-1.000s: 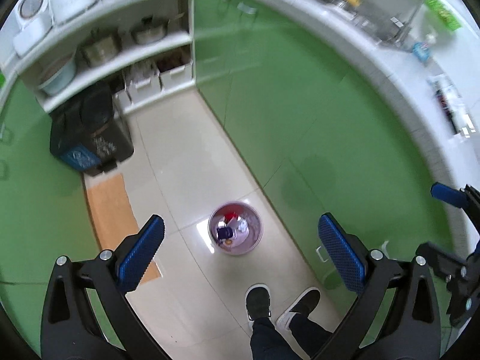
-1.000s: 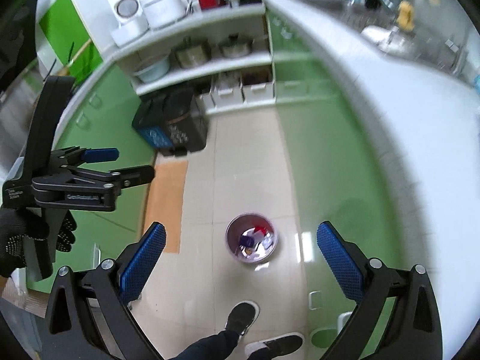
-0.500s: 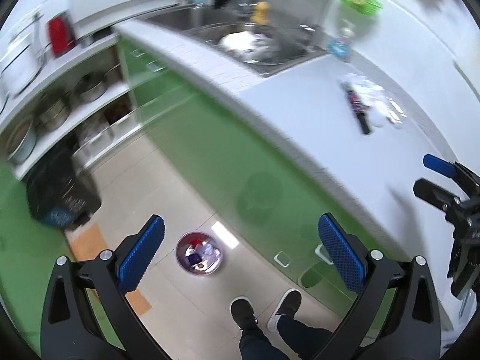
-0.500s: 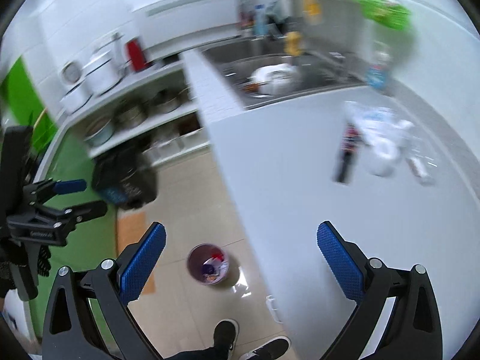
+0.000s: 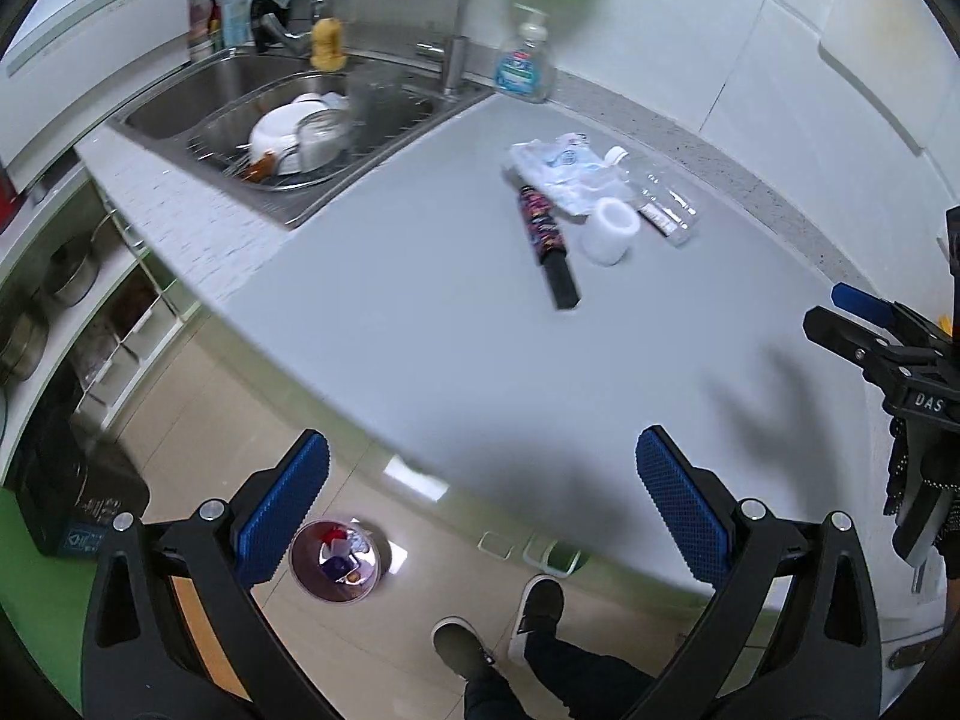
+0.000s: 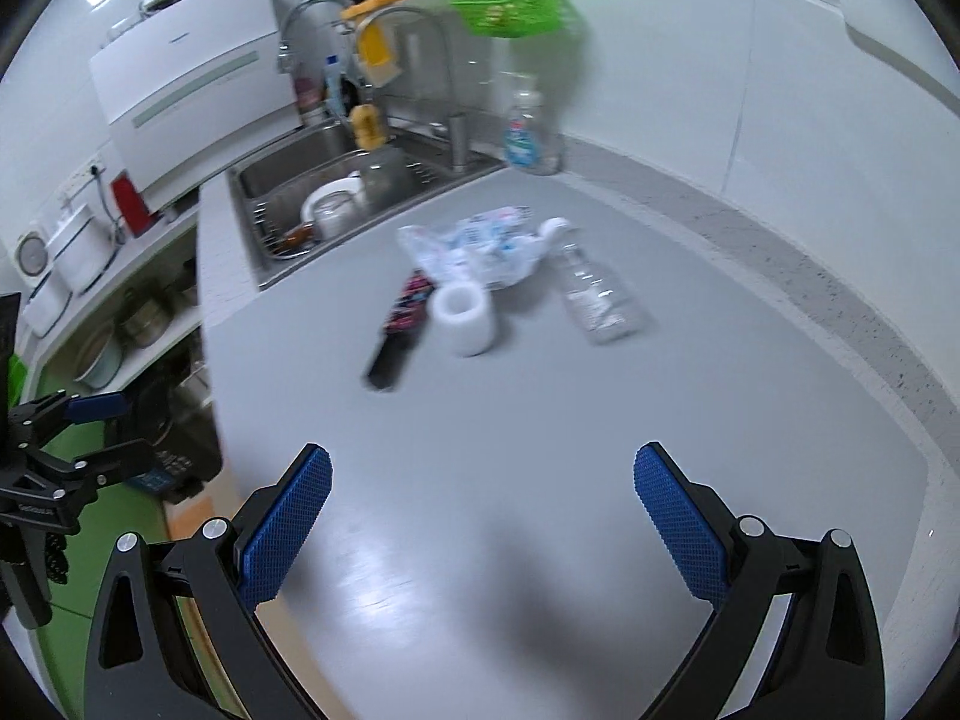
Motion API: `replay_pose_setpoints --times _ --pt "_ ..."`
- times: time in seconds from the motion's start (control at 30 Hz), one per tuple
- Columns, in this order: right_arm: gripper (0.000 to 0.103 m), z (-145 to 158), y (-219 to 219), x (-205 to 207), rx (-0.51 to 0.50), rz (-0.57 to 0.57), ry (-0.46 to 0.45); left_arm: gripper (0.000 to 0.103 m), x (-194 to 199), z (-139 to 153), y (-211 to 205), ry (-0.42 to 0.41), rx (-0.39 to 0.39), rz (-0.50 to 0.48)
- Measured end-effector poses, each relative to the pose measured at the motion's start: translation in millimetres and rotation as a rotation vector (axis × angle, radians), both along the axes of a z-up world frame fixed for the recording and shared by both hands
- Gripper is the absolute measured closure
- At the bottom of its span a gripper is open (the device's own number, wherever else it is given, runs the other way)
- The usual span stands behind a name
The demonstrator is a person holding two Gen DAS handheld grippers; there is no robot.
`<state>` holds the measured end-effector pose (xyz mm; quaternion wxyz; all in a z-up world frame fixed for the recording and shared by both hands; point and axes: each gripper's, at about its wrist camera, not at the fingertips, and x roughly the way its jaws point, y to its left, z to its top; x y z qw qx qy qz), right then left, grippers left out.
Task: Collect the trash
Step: 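Move both open tools back from the bin to the counter, then grasp the clear water bottle with the right tool while the left tool grasps the patterned umbrella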
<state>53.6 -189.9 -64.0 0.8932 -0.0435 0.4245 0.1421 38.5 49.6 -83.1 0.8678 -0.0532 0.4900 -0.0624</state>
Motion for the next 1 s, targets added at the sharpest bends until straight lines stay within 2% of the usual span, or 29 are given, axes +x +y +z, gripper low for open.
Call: replay_pose_setpoints --times 0.33,0.6,0.93,1.0 --pt "0.006 -12 -37 98 -0.045 0.056 0.034 0.003 63 -13 -43 0.037 0.019 0.051" --pt "0.006 -37 -36 167 -0.091 0.141 0.089 0.003 101 -27 -57 0.074 0.037 0.097" --pt "0.007 -76 -21 213 -0.150 0.231 0.187 0.003 135 -43 -65 0.113 0.064 0.106" --pt "0.013 -79 -19 217 -0.148 0.241 0.196 0.003 142 -45 -66 0.116 0.069 0.105"
